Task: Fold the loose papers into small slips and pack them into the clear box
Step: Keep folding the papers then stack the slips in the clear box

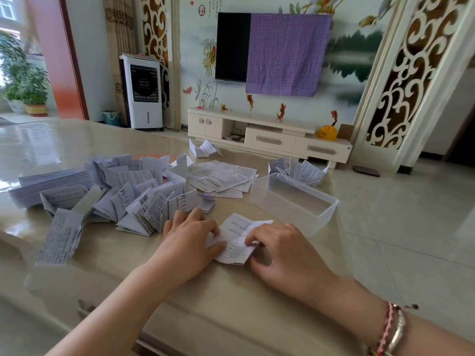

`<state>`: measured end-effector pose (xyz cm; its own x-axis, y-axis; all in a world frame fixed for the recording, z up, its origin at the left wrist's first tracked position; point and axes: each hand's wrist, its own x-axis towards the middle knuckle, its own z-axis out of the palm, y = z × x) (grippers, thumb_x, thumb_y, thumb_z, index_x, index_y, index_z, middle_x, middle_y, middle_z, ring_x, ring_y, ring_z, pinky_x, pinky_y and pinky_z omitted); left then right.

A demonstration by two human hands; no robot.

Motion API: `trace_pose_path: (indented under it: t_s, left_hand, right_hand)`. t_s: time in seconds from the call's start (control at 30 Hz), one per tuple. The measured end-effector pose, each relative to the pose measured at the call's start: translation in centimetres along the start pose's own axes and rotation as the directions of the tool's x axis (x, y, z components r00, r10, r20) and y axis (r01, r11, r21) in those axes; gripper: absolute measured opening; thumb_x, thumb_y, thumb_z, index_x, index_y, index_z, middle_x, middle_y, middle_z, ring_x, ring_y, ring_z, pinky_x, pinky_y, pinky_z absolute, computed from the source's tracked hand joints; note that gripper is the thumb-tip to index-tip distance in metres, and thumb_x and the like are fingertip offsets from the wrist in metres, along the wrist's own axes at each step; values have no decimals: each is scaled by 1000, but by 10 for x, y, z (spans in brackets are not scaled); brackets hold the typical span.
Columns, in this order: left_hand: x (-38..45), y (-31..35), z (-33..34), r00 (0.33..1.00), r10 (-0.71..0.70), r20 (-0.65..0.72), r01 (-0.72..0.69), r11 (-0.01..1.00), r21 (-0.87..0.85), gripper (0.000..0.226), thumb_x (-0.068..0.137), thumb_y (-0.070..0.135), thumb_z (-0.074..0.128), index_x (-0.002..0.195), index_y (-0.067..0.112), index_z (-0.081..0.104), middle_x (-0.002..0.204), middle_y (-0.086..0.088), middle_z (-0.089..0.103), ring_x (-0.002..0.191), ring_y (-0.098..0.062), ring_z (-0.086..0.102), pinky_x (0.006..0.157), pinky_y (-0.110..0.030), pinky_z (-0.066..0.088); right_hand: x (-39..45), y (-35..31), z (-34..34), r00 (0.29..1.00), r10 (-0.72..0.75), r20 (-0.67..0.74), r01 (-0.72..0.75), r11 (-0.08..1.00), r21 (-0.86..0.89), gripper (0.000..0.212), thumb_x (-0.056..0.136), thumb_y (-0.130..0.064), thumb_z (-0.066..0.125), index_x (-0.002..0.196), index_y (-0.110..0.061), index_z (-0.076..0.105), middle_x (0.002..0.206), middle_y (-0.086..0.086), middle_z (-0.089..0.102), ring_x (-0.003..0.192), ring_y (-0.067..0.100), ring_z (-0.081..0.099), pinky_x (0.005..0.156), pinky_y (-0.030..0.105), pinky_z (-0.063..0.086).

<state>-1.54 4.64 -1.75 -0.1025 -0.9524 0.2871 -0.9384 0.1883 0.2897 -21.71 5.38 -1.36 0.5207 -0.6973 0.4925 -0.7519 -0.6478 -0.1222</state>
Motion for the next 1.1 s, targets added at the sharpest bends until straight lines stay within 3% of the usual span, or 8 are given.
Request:
trace_pose_path:
  t_s: [0.13, 0.2, 0.27, 0.4, 0.5, 0.67, 0.93, 1.1]
  left_hand:
    - [-2, 1, -3, 991, 132, -13, -132, 990, -46, 34, 87, 52, 58, 117, 40, 50, 125, 26, 35, 115, -9, 24, 87, -26, 17]
    - [-2, 3, -5, 982, 187, 4, -185, 976, -110, 32, 87, 53, 58, 116, 40, 55, 123, 29, 44, 118, -6, 30, 90, -26, 19]
    - [-3, 5, -8, 982, 183, 54, -169, 964, -207, 42, 85, 70, 45, 103, 37, 64, 108, 25, 58, 115, -5, 36, 93, -28, 21]
    - [-7, 8, -10, 989, 123, 78, -81, 909, -410, 67, 73, 89, 20, 64, 32, 53, 66, 19, 52, 87, -3, 42, 83, -28, 28]
    - [-2, 6, -6, 989, 88, 116, -20, 870, -493, 73, 66, 91, 27, 80, 30, 66, 59, 20, 51, 74, -5, 41, 71, -28, 35]
    - [13, 10, 11, 987, -158, 26, 156, 910, -384, 29, 86, 51, 59, 97, 25, 65, 82, 11, 63, 88, -16, 58, 90, -40, 46]
    - [17, 31, 24, 973, -226, -43, 221, 970, -101, 33, 99, 40, 39, 122, 17, 36, 120, -3, 60, 122, -26, 40, 95, -38, 29]
    - [17, 36, 19, 980, -201, -5, 200, 979, -27, 22, 100, 36, 34, 118, 24, 33, 113, -3, 63, 117, -28, 39, 88, -38, 29]
  right_hand:
    - [-1, 6, -1, 999, 40, 9, -41, 995, 89, 9, 81, -28, 58, 81, -23, 65, 86, -11, 71, 85, 10, 64, 80, 31, 46]
    - [-5, 12, -2, 998, 57, 40, -63, 980, 190, 3, 84, -23, 65, 82, -23, 67, 93, -14, 72, 91, 0, 63, 88, 20, 39]
    - [-11, 19, -5, 991, 114, 68, -129, 944, 305, 6, 86, -21, 70, 80, -22, 68, 96, -16, 72, 95, -5, 62, 89, 7, 33]
    - [-16, 31, -13, 945, 286, 159, -327, 808, 490, 10, 87, -24, 69, 79, -19, 71, 83, -7, 67, 85, -1, 59, 85, 19, 42]
    - [-2, 30, -13, 885, 394, 248, -461, 673, 578, 28, 94, -28, 59, 75, -10, 68, 75, -1, 67, 75, 7, 59, 76, 25, 44]
    - [26, 29, -1, 794, 545, 268, -605, 751, 265, 37, 97, -32, 51, 71, -7, 58, 67, 2, 58, 62, 15, 50, 60, 29, 39]
    - [28, 15, 9, 869, 472, 152, -455, 881, -131, 36, 97, -34, 39, 65, -19, 34, 70, -1, 47, 70, 22, 47, 58, 32, 32]
    - [29, 18, 10, 874, 459, 159, -434, 885, -171, 36, 98, -35, 36, 66, -20, 34, 72, -1, 46, 74, 23, 46, 61, 31, 31]
